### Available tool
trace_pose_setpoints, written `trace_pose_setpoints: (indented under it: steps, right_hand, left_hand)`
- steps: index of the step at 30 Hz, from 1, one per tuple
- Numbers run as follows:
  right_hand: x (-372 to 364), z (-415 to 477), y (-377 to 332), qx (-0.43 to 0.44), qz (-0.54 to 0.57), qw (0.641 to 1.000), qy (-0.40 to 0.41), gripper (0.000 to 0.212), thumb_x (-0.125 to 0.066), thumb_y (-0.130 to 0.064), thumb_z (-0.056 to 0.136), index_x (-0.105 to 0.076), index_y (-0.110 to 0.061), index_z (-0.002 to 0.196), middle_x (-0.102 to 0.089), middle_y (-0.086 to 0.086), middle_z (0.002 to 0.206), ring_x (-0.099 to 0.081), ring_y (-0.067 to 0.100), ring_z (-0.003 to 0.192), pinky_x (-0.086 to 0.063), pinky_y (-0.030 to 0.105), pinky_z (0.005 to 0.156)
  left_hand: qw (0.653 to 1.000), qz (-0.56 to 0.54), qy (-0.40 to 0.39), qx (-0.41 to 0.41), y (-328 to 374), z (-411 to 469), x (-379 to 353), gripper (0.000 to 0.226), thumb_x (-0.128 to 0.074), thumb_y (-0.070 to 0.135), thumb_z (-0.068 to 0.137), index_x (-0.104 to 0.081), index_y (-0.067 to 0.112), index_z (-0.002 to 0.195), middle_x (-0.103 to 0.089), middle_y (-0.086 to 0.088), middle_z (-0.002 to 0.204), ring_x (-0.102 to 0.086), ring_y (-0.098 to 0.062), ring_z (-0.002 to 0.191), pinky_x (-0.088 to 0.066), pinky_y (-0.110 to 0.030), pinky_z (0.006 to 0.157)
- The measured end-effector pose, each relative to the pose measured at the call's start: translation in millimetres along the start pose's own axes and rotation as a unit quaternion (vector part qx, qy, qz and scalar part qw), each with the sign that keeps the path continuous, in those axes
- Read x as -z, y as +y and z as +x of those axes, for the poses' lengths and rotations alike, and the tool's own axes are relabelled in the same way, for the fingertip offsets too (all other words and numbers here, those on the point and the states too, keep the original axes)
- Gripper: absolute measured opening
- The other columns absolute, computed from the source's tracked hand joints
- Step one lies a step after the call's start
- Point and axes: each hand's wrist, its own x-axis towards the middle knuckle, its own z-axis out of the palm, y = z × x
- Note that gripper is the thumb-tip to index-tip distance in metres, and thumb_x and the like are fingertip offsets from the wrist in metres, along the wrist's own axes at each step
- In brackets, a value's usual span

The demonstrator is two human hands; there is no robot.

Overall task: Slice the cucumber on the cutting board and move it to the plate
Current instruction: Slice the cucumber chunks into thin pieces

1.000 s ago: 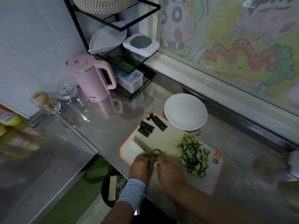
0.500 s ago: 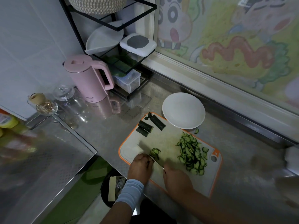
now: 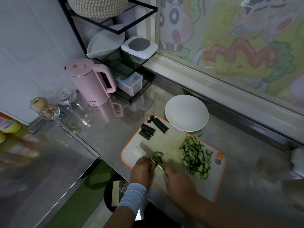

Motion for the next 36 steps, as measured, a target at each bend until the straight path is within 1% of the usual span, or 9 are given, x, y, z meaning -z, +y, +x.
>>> trace_pose_setpoints:
  steps: [5,9,11,14,20,25,28,32,36]
  right_hand:
    - [-3,-12,12,-0.005,0.031,0.999,-0.007,0.026,-0.028,-0.029,0.102,-0.045,-0.019,0.119,-0.067,0.009,0.098,-0.064,0.031,0.091,-0.048,0.038,0.072]
    - [-6,-3,7,-0.003,0.0,1.0,-0.019,0.036,-0.026,-0.027,0.103,-0.037,-0.018,0.136,-0.066,0.01,0.106,-0.063,0.029,0.098,-0.048,0.036,0.077]
    - [-5,5,2,-0.006,-0.008,1.0,-0.019,0.038,-0.027,-0.026,0.103,-0.035,-0.017,0.139,-0.066,0.01,0.106,-0.063,0.03,0.098,-0.048,0.036,0.078]
    - [-4,17,-9,-0.006,0.006,1.0,-0.004,0.035,-0.028,-0.026,0.103,-0.038,-0.018,0.135,-0.067,0.008,0.103,-0.065,0.028,0.096,-0.048,0.034,0.076]
    - [1,24,-19,-0.007,0.023,1.0,0.005,0.03,-0.031,-0.025,0.102,-0.04,-0.019,0.13,-0.067,0.009,0.101,-0.064,0.028,0.094,-0.047,0.035,0.073]
    - [3,3,-6,0.007,0.006,1.0,0.005,0.035,-0.026,-0.03,0.103,-0.038,-0.02,0.134,-0.067,0.011,0.103,-0.064,0.03,0.096,-0.047,0.036,0.077]
    - [4,-8,5,0.007,0.006,1.0,-0.002,0.032,-0.027,-0.029,0.103,-0.043,-0.019,0.128,-0.067,0.009,0.102,-0.064,0.029,0.096,-0.048,0.036,0.076]
    - [0,-10,9,-0.001,0.019,1.0,-0.008,0.028,-0.027,-0.03,0.102,-0.046,-0.019,0.121,-0.067,0.007,0.104,-0.063,0.028,0.097,-0.047,0.035,0.076]
    - [-6,0,1,-0.002,0.01,1.0,-0.013,0.032,-0.028,-0.026,0.103,-0.042,-0.017,0.13,-0.067,0.008,0.104,-0.063,0.028,0.098,-0.047,0.035,0.078]
  left_hand:
    - [1.0,0.003,0.0,-0.005,-3,0,-1,0.012,-0.066,0.015,0.085,-0.069,0.007,0.076,-0.061,-0.004,0.083,-0.057,-0.018,0.075,-0.034,-0.015,0.068]
    - [1.0,-0.002,-0.005,-0.001,-4,-1,-2,0.011,-0.068,0.014,0.082,-0.068,0.01,0.072,-0.06,-0.003,0.08,-0.056,-0.017,0.073,-0.037,-0.018,0.066]
    - [1.0,-0.01,-0.002,0.001,-5,-1,-3,0.011,-0.071,0.011,0.079,-0.066,0.012,0.069,-0.059,-0.001,0.077,-0.056,-0.017,0.07,-0.039,-0.018,0.065]
    - [1.0,-0.017,0.005,-0.015,-8,-1,-5,0.012,-0.073,0.009,0.076,-0.066,0.014,0.068,-0.059,0.0,0.077,-0.054,-0.015,0.069,-0.036,-0.014,0.065]
    - [1.0,0.009,-0.019,-0.008,-7,-1,-3,0.012,-0.068,0.013,0.08,-0.066,0.013,0.068,-0.059,-0.003,0.074,-0.056,-0.02,0.07,-0.045,-0.024,0.064]
    - [1.0,0.013,-0.007,-0.002,-4,-2,-2,0.015,-0.068,0.016,0.083,-0.067,0.011,0.068,-0.061,-0.004,0.075,-0.055,-0.018,0.073,-0.034,-0.017,0.067]
    - [1.0,0.014,-0.007,-0.001,-5,-2,-2,0.016,-0.065,0.021,0.086,-0.07,0.012,0.074,-0.061,-0.001,0.081,-0.055,-0.015,0.077,-0.033,-0.014,0.07]
    - [1.0,0.019,-0.005,0.0,-6,-1,-3,0.015,-0.065,0.021,0.085,-0.069,0.013,0.073,-0.062,-0.002,0.081,-0.056,-0.016,0.077,-0.035,-0.016,0.07]
    - [0.999,0.031,-0.014,0.001,-10,-2,-7,0.018,-0.065,0.022,0.085,-0.066,0.012,0.069,-0.059,-0.002,0.077,-0.055,-0.018,0.073,-0.044,-0.022,0.067]
